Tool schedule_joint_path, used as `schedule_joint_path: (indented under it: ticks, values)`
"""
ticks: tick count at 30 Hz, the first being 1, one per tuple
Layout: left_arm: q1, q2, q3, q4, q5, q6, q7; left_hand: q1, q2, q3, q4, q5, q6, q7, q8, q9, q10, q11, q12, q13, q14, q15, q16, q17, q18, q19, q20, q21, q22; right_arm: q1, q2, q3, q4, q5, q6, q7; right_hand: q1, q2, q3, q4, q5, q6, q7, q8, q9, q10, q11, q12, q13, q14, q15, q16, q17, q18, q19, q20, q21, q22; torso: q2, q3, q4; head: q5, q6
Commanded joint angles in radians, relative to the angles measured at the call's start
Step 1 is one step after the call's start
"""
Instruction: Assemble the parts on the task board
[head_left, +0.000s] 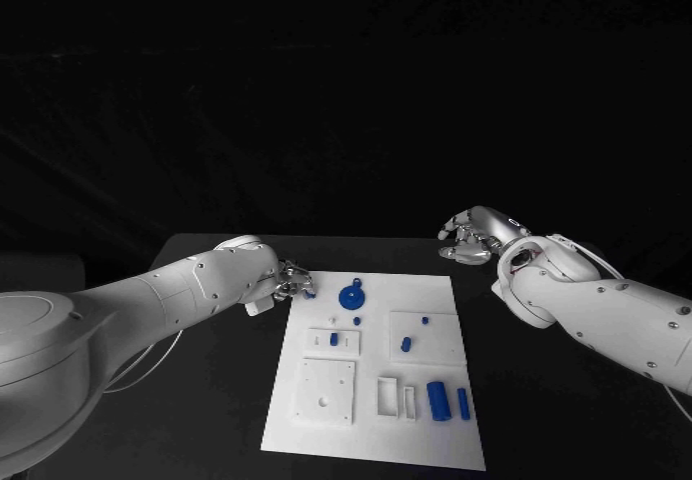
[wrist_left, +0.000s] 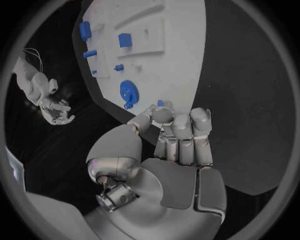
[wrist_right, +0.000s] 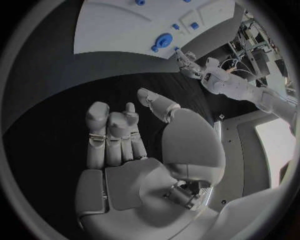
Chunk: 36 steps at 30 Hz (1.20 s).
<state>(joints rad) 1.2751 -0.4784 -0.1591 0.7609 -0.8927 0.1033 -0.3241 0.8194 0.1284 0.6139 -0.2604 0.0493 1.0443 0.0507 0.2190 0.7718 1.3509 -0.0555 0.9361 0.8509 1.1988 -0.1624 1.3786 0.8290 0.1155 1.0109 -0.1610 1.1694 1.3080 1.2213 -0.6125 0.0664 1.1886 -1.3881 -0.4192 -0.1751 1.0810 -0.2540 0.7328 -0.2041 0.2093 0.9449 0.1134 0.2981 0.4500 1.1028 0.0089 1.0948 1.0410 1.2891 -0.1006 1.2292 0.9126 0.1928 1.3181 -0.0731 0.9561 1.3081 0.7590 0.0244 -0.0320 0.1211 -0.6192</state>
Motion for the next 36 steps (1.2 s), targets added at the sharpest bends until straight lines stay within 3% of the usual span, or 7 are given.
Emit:
schedule_joint_path:
  ticks: [1, 6, 12, 20, 29, 34, 36]
  values:
    - [0.005, -0.026, 0.001, 0.049, 0.039, -0.045, 0.001, 0.002, 0.011, -0.001, -0.006, 0.009, 0.026, 0.000, 0.006, -0.001, 0.000, -0.007, 0.001, -0.001, 0.001, -0.006, 0.004, -0.001, 0.008, -0.005, -0.084, 0.003, 0.011, 0.000, -0.004, 0.000, 0.000, -0.004, 0.015, 0.006, 0.001, 0.008, -0.002, 0.001, 0.005, -0.001, 0.006, -0.004, -0.002, 0.001, -0.003, 0.004, -0.001, 0.007, -0.003, -0.005, 0.002, 0.069, 0.001, -0.007, -0.004, 0.003, -0.003, -0.0002, 0.0047, 0.001, -0.001]
    - [0.020, -0.104, 0.001, 0.180, 0.038, -0.095, -0.010, -0.006, 0.010, 0.004, -0.014, 0.017, 0.035, -0.003, 0.006, -0.007, 0.006, -0.010, 0.001, -0.004, 0.005, -0.009, 0.006, -0.002, 0.007, -0.002, -0.085, 0.004, 0.010, 0.000, -0.011, 0.000, 0.004, -0.004, 0.017, 0.006, 0.001, 0.008, -0.002, 0.000, 0.006, -0.001, 0.006, -0.004, -0.002, 0.001, -0.003, 0.004, -0.001, 0.007, -0.003, -0.005, 0.002, 0.069, 0.001, -0.007, -0.004, 0.003, -0.007, -0.0005, 0.0102, 0.005, -0.004]
    - [0.027, -0.192, 0.000, 0.337, 0.002, -0.155, -0.011, -0.028, -0.005, 0.014, -0.023, 0.073, 0.074, -0.014, 0.015, -0.023, 0.011, -0.020, -0.004, -0.009, 0.011, -0.017, 0.007, -0.004, 0.007, 0.005, -0.088, 0.004, 0.007, 0.000, -0.016, 0.000, 0.004, -0.003, 0.019, 0.006, 0.001, 0.008, -0.002, 0.000, 0.008, -0.001, 0.006, -0.004, -0.002, 0.001, -0.003, 0.004, -0.002, 0.007, -0.003, -0.005, 0.002, 0.069, 0.001, -0.006, -0.004, 0.003, -0.012, 0.0000, 0.0155, 0.005, -0.009]
    - [0.022, -0.247, -0.010, 0.478, -0.082, -0.228, 0.000, -0.029, -0.044, 0.023, -0.025, 0.104, 0.134, -0.033, 0.040, -0.029, 0.026, -0.039, -0.004, -0.013, 0.023, -0.034, 0.012, -0.005, 0.009, 0.014, -0.093, 0.004, 0.003, 0.000, -0.018, 0.000, 0.002, 0.000, 0.021, 0.008, 0.000, 0.008, -0.001, 0.000, 0.016, -0.001, 0.006, -0.004, -0.002, 0.001, -0.003, 0.004, -0.003, 0.007, -0.003, -0.005, 0.003, 0.069, 0.001, -0.006, -0.005, 0.003, -0.012, -0.0012, 0.0169, 0.007, -0.013]
    - [0.020, -0.279, -0.064, 0.562, -0.108, -0.321, -0.004, -0.030, -0.066, 0.026, -0.027, 0.182, 0.189, -0.053, 0.072, -0.032, 0.049, -0.057, -0.005, -0.018, 0.041, -0.048, 0.021, -0.004, 0.009, 0.027, -0.097, 0.006, 0.000, -0.001, -0.016, 0.000, -0.001, 0.002, 0.023, 0.009, -0.001, 0.008, -0.002, 0.000, 0.026, -0.001, 0.006, -0.004, -0.002, 0.001, -0.003, 0.005, -0.004, 0.008, -0.003, -0.006, 0.004, 0.069, 0.002, -0.006, -0.005, 0.004, -0.013, 0.0001, 0.0165, 0.012, -0.020]
    - [0.015, -0.290, -0.081, 0.593, -0.128, -0.347, -0.011, -0.028, -0.072, 0.025, -0.028, 0.202, 0.200, -0.056, 0.083, -0.033, 0.056, -0.060, 0.004, -0.012, 0.047, -0.050, 0.029, 0.000, 0.010, 0.031, -0.100, 0.009, 0.001, -0.002, -0.016, 0.000, -0.003, 0.002, 0.024, 0.009, -0.001, 0.009, -0.002, 0.000, 0.030, -0.001, 0.006, -0.004, -0.002, 0.001, -0.003, 0.005, -0.005, 0.008, -0.003, -0.006, 0.004, 0.069, 0.002, -0.006, -0.005, 0.004, -0.012, 0.0001, 0.0157, 0.014, -0.025]
    - [0.007, -0.292, -0.082, 0.603, -0.138, -0.362, -0.013, -0.027, -0.074, 0.025, -0.028, 0.210, 0.205, -0.058, 0.089, -0.033, 0.059, -0.062, 0.010, -0.009, 0.050, -0.051, 0.035, 0.003, 0.010, 0.033, -0.101, 0.012, 0.002, -0.002, -0.017, 0.000, -0.003, 0.002, 0.024, 0.010, -0.002, 0.009, -0.002, 0.000, 0.032, -0.001, 0.006, -0.004, -0.002, 0.001, -0.003, 0.006, -0.005, 0.008, -0.003, -0.006, 0.004, 0.069, 0.002, -0.006, -0.005, 0.004, -0.012, -0.0004, 0.0154, 0.014, -0.026]
